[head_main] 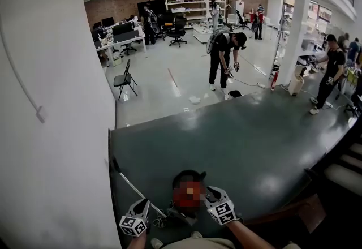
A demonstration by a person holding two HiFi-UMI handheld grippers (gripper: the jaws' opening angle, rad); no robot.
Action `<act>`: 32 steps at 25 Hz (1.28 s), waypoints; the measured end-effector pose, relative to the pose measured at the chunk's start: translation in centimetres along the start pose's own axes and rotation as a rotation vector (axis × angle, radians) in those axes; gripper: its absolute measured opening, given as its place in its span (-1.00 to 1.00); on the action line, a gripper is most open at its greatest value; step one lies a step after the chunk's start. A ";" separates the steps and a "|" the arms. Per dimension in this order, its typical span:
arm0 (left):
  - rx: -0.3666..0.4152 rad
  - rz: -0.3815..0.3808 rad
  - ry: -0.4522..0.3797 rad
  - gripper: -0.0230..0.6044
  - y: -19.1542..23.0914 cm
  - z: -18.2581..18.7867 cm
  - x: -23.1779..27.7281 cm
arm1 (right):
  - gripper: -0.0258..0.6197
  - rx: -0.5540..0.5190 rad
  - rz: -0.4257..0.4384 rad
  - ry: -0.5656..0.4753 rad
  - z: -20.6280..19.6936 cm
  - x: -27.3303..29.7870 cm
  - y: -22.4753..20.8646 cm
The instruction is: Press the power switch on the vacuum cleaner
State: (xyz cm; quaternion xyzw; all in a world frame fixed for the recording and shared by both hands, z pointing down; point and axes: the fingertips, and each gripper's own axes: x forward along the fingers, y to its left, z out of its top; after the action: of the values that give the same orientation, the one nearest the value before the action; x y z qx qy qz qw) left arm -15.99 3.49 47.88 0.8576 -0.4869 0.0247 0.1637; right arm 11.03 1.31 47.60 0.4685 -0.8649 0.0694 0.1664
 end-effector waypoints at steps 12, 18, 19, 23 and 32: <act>-0.001 -0.010 0.061 -0.85 0.2 -3.7 0.4 | -0.50 0.010 0.035 0.034 -2.2 0.8 1.8; -0.001 -0.023 0.064 -0.85 0.0 -4.2 0.5 | -0.56 -0.004 0.033 0.020 -2.6 1.3 2.2; -0.002 -0.027 0.064 -0.85 -0.2 -4.0 0.6 | -0.56 -0.003 0.031 0.022 -2.5 1.4 2.2; 0.005 -0.050 0.049 -0.85 -1.0 -2.5 1.1 | -0.56 0.011 0.022 0.033 -2.3 1.2 2.0; 0.019 -0.077 0.033 -0.85 -2.9 -1.1 0.6 | -0.58 0.021 0.026 0.032 -2.6 -0.3 2.4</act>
State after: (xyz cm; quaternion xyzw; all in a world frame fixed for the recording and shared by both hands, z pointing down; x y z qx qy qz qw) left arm -13.14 4.72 48.31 0.8767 -0.4506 0.0372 0.1643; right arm 9.73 3.59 49.97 0.4577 -0.8673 0.0883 0.1745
